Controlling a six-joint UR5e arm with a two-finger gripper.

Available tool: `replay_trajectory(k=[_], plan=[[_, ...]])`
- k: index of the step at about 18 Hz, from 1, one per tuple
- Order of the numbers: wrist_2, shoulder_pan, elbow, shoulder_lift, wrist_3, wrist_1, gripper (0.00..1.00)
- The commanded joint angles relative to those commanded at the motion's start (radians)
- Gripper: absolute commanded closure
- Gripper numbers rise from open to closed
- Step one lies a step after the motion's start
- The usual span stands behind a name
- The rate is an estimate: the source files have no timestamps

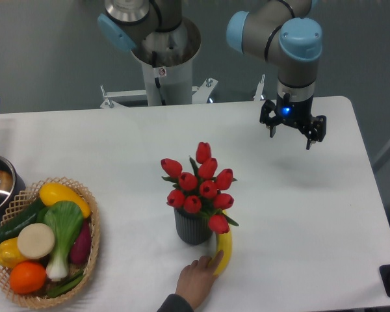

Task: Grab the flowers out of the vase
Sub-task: 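Move the open gripper toward the red tulips in the grey vase, then lower the open gripper around the tulip stems above the vase rim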

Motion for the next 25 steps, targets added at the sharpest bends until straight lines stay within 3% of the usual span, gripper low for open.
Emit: replay_trajectory(k=[7, 10, 14, 20, 24, 25], plan=[[-0.028, -0.043, -0.021, 0.034, -0.009, 0.002, 0.00], [-0.073, -0.072, -0.023, 0.037, -0.141, 0.005, 0.00], [-0.303, -0.084, -0.034, 0.038, -0.178, 0.012, 0.00], [-0.518, -0.161, -0.031, 0.022, -0.227, 0.011, 0.00], [-0.670, -0.205, 0.004, -0.026, -0.290, 0.014, 0.00], [-0.730, -0.236, 0.030, -0.061, -0.290, 0.014, 0.00]])
